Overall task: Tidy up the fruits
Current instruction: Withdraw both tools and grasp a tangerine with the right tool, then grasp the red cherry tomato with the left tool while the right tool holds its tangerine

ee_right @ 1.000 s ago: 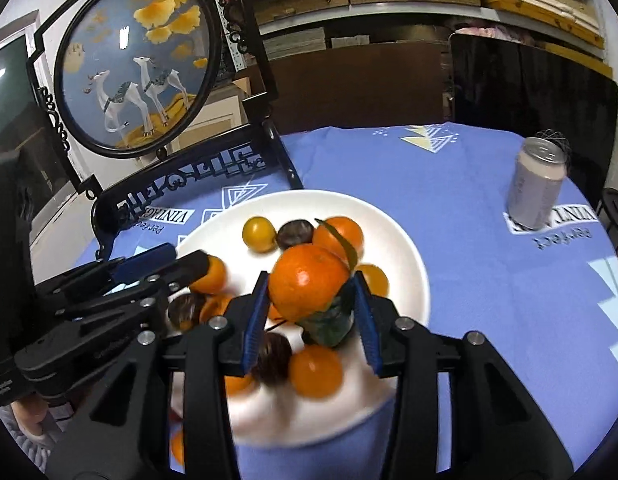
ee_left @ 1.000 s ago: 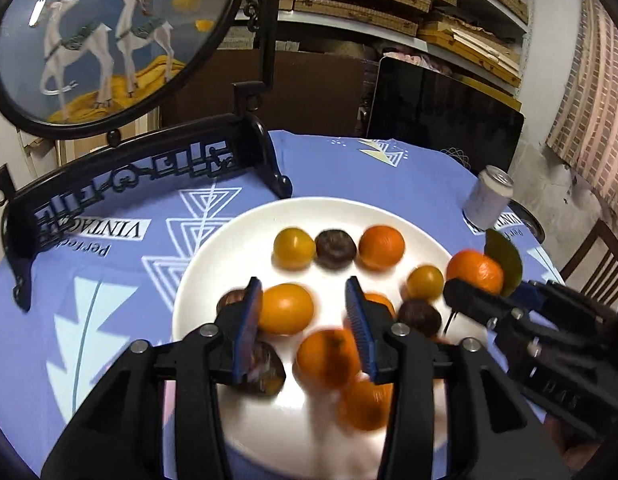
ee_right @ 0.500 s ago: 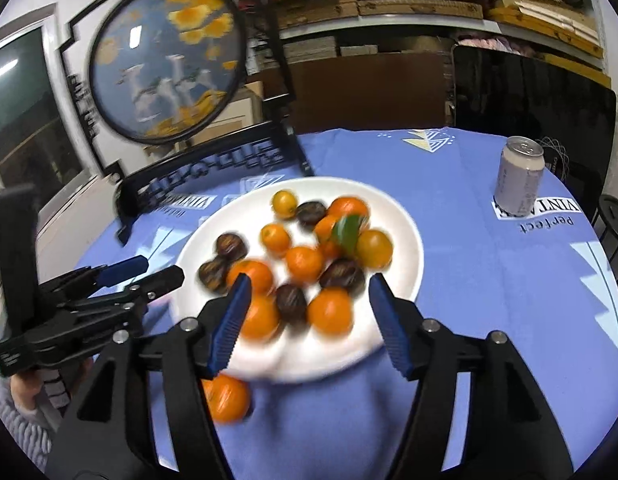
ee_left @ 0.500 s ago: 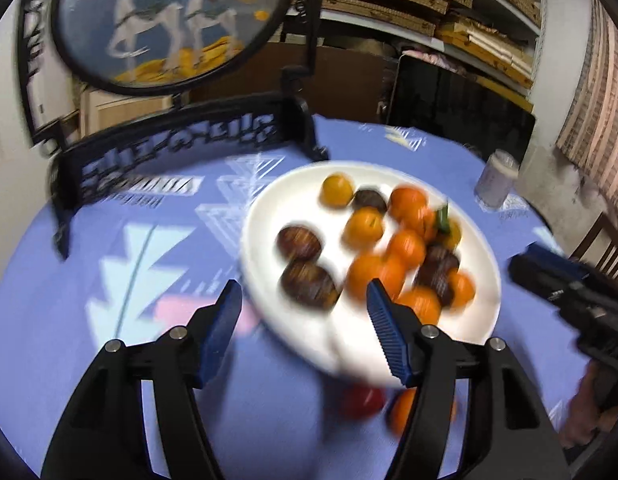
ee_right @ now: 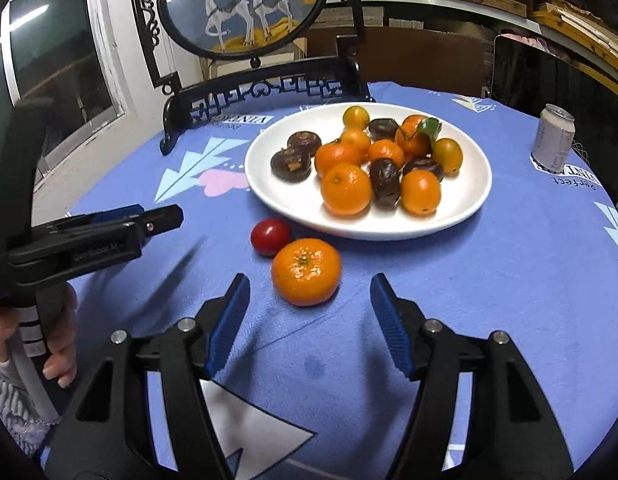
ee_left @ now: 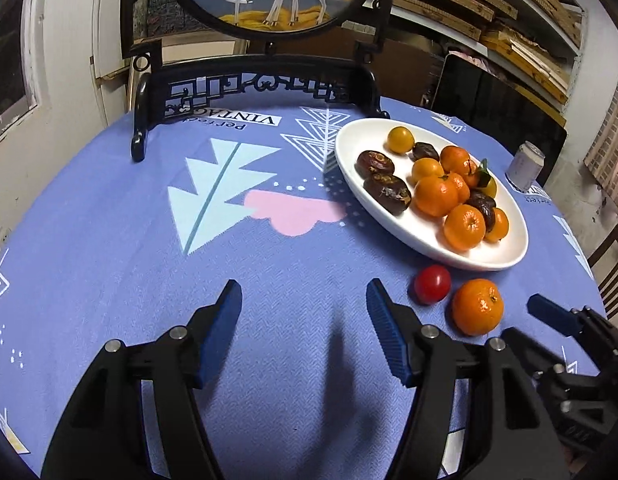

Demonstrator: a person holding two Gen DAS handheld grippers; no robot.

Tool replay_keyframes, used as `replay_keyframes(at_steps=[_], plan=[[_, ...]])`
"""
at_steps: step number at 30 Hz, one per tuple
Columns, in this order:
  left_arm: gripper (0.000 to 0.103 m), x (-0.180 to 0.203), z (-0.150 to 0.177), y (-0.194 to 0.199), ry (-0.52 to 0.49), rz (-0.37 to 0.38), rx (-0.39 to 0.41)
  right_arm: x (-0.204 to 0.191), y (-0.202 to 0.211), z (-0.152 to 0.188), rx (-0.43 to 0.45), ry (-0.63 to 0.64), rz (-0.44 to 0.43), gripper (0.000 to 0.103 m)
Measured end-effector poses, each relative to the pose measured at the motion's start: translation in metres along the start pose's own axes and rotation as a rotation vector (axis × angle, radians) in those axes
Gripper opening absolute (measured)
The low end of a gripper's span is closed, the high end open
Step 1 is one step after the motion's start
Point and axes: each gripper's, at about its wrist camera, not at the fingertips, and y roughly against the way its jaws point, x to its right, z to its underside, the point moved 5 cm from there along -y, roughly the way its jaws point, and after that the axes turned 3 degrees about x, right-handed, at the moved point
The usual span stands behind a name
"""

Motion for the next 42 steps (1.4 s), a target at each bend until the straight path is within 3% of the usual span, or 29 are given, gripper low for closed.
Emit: replay_keyframes(at_steps=[8,13,16,20,28,35,42], plan=[[0.065,0.007,0.002,0.001,-0.018,0.02,-0.016,0.003,-0.025,0.0,-0.046,-0.017,0.029,0.063],[0.065,0.007,0.003,0.0,-0.011,0.023,-0.032,-0.003,-0.031,-0.002,-0.048,0.0,0.039,0.057],[0.065,0.008,0.003,-0.001,-0.014,0.029,-0.036,-0.003,-0.038,-0.003,-0.065,-0.005,0.033,0.047],[0.065,0.014,0.006,-0.002,-0.042,0.032,-0.037,-0.003,-0.039,-0.004,-0.062,-0.007,0.031,0.046],[0.065,0.049,0.02,0.001,-0.172,0.08,-0.007,0.025,-0.007,0.008,-0.054,-0.041,0.024,0.046],[0.065,0.075,0.019,-0.018,-0.184,0.122,-0.045,0.056,0.013,0.016,-0.036,-0.114,0.026,0.046],[0.063,0.087,0.01,-0.026,-0.21,0.123,-0.016,0.06,0.014,0.014,-0.037,-0.141,0.002,0.047]])
